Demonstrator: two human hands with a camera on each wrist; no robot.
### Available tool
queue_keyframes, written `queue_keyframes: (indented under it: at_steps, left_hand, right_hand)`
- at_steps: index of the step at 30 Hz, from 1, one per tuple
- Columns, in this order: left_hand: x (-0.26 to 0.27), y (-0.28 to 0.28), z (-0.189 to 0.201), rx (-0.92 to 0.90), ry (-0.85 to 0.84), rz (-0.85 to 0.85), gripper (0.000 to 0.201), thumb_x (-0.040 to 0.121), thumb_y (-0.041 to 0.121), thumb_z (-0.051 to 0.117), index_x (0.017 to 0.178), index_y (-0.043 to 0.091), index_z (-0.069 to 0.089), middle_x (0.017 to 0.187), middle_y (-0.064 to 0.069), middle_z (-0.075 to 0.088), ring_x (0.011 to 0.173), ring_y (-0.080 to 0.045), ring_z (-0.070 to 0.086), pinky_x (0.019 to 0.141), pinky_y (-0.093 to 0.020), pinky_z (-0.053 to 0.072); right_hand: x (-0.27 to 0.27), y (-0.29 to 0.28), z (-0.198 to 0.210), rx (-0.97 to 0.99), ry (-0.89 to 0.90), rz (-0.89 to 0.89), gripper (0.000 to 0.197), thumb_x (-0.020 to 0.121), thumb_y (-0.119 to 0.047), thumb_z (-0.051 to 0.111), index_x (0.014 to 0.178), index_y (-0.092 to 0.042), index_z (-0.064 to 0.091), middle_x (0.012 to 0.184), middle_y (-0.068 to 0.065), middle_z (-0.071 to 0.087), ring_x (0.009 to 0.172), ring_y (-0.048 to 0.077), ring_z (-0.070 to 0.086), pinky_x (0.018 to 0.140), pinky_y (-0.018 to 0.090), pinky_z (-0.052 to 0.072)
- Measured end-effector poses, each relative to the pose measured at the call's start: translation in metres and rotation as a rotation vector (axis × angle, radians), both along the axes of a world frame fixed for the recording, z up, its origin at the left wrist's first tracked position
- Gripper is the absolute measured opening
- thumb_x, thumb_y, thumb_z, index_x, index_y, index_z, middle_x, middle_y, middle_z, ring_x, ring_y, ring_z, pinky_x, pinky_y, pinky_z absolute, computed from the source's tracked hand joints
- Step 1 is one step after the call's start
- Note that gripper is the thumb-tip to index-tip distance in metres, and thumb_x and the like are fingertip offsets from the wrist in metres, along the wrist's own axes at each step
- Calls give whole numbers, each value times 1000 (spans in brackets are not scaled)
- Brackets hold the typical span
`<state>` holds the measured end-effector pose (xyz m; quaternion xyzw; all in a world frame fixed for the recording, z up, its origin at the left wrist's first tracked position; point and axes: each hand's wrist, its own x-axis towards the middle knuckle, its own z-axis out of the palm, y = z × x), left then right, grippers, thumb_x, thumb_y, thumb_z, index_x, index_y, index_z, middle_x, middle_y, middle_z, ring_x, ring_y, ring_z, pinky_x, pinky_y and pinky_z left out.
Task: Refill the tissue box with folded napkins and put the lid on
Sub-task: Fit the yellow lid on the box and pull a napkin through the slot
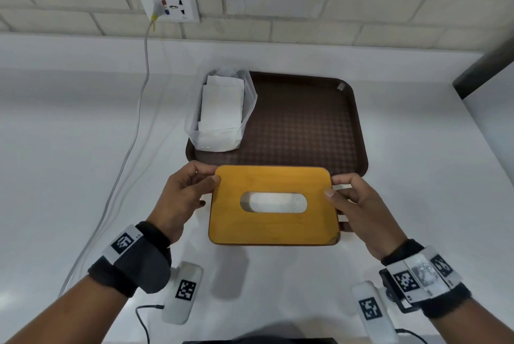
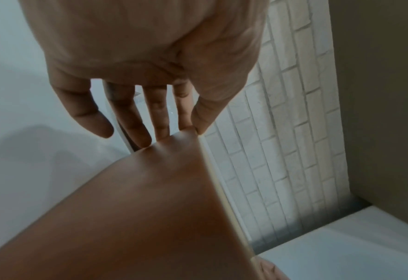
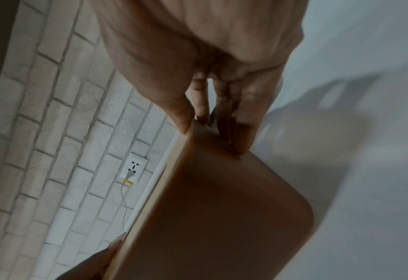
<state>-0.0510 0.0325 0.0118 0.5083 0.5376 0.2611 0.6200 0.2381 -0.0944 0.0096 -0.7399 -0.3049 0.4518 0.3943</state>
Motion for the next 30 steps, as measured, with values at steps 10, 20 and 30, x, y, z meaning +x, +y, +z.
queue_keyframes:
  at_steps: [10, 20, 30]
  left_hand:
    - [16, 8, 15, -133, 46, 70, 20, 92, 35, 69, 86, 20, 57, 93, 6, 70, 87, -18, 64, 74, -37, 40]
    - [18, 23, 10, 196, 260, -37, 21, 93, 30, 69, 81, 14, 61, 90, -7, 69, 91, -25, 67, 81, -43, 58]
    - [8, -34, 13, 914, 621, -444, 58, 83, 71, 50, 125, 31, 52, 132, 1, 57, 112, -23, 55, 85, -44, 52]
  right_hand:
    - [3, -9, 2, 163, -613, 331, 44, 101, -39, 48, 144, -45, 41, 122, -16, 64, 100, 8, 67, 80, 31, 57]
    - [4, -3, 7, 109, -1003, 463, 44, 102, -45, 31, 144, -47, 43, 129, -16, 64, 94, 19, 69, 66, 38, 58]
    - [-20, 4, 29, 479, -1177, 596, 18, 90, -41, 59, 95, -37, 76, 100, -10, 64, 85, 15, 59, 53, 23, 48]
